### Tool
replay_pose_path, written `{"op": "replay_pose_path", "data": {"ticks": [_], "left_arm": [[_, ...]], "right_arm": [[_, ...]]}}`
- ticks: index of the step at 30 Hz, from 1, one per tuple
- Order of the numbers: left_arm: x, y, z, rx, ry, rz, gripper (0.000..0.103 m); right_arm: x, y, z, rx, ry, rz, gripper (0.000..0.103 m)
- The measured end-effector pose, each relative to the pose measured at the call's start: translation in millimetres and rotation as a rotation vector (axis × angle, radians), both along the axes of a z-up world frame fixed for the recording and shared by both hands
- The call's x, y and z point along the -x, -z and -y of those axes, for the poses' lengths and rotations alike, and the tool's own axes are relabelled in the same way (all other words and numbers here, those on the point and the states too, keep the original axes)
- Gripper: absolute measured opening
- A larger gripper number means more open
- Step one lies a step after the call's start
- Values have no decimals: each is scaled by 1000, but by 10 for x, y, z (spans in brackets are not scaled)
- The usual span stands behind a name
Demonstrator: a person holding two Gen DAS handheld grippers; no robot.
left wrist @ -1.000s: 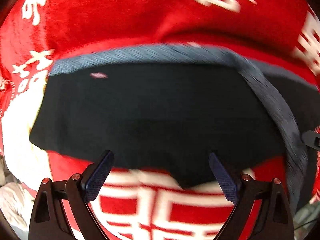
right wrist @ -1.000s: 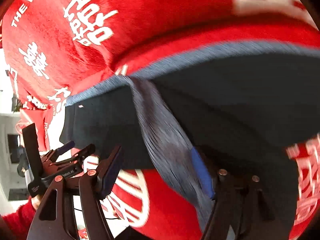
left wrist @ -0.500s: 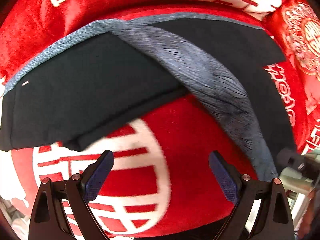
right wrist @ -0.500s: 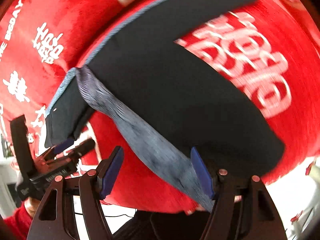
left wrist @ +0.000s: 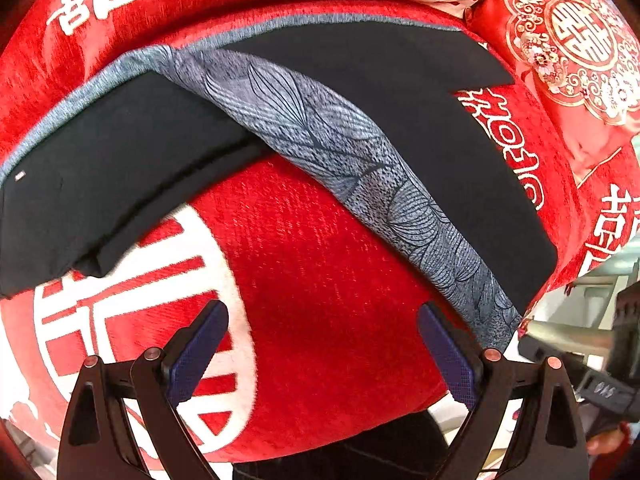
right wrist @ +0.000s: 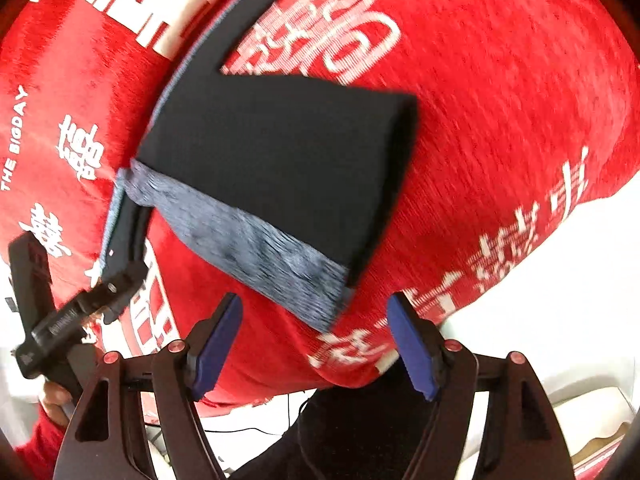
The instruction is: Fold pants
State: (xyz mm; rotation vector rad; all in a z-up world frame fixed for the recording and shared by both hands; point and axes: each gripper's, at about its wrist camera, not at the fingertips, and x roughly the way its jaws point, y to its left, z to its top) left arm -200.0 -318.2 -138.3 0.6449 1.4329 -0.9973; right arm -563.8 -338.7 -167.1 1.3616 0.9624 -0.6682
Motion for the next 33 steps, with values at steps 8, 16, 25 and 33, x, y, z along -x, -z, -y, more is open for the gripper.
{"op": "replay_pose_path", "data": {"ticks": [8, 16, 25, 33], "left_arm": [[105, 191, 136, -24, -34, -56, 96], [273, 312, 383, -14, -53, -178, 96], [300, 366, 493, -31, -133, -283, 75], [306, 72, 744, 30, -141, -361, 13]], "right_arm": [[-45, 213, 50, -55, -64, 122, 56], [26, 72, 201, -96, -102, 238, 49], [-30, 164, 353, -229, -34, 240, 15], [-147, -483, 769, -164, -82, 353, 11]]}}
